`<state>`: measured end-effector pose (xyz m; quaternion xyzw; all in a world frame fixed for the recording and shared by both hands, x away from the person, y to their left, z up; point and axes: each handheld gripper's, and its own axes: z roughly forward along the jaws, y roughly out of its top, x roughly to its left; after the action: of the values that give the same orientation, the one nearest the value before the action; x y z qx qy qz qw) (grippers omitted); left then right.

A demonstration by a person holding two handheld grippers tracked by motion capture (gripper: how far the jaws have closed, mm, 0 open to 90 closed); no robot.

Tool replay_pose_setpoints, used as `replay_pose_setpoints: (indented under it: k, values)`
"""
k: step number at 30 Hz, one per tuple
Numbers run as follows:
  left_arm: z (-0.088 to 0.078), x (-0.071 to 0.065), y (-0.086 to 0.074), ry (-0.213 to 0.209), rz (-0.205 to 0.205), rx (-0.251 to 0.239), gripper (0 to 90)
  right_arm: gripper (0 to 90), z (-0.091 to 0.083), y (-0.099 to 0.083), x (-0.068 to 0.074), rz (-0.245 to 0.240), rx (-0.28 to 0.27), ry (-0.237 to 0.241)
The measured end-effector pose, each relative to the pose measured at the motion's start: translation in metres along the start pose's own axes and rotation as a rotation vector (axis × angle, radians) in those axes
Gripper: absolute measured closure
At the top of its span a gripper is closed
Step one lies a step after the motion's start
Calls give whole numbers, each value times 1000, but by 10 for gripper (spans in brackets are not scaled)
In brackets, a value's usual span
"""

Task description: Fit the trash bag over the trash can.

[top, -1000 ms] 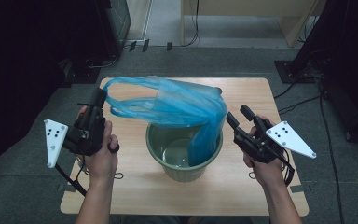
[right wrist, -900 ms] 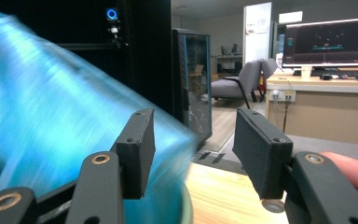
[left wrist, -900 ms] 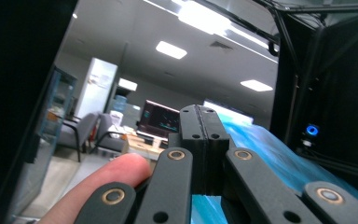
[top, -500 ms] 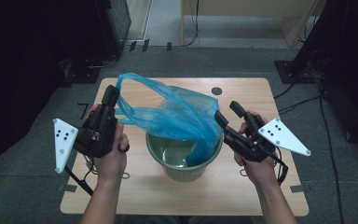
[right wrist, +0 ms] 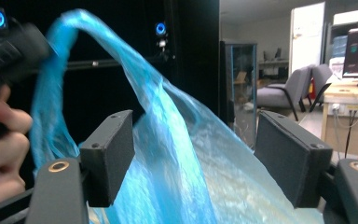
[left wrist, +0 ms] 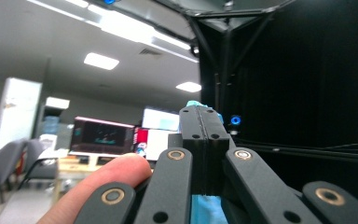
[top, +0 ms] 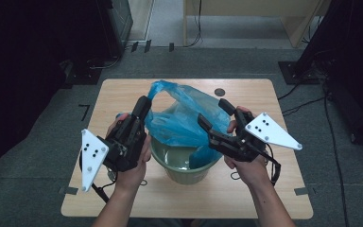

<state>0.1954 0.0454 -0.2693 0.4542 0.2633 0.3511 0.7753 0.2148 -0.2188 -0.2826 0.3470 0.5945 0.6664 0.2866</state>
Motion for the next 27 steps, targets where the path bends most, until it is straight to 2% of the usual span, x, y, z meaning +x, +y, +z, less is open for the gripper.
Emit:
replay_pose_setpoints:
  k: [2,3,4,8,10,14,17,19,23,25,27]
  values:
    - [-2,-4,3,-20,-3,-14,900,367,3,-4,1,-13,31,0]
    - [-3,-5,4,-28,0,-20,900,467,5,-6,2,-21,45,-8]
    - [-4,-6,5,-36,2,-25,900,614,6,-8,3,-31,59,-20]
    - [-9,-9,10,-53,4,-39,900,900,8,-14,5,-59,77,-31]
    - [-12,-10,12,-64,4,-41,900,900,8,-15,4,-48,59,-45]
    - [-19,-11,11,-78,-1,-40,900,900,5,-13,3,-46,-14,-92]
    - [-24,-7,6,-66,-6,-30,900,900,0,-12,0,-36,-68,-128]
    - [-27,-1,1,-56,-23,-13,895,900,-4,-12,-3,-35,-100,-151]
    - [-35,7,-8,-54,-61,13,900,900,-9,-12,-8,-37,-130,-214]
    - [-40,7,-11,-80,-65,27,900,900,-10,-12,-12,-32,-144,-240]
    - [-44,3,-14,-113,-46,34,900,900,-12,-13,-14,-24,-153,-245]
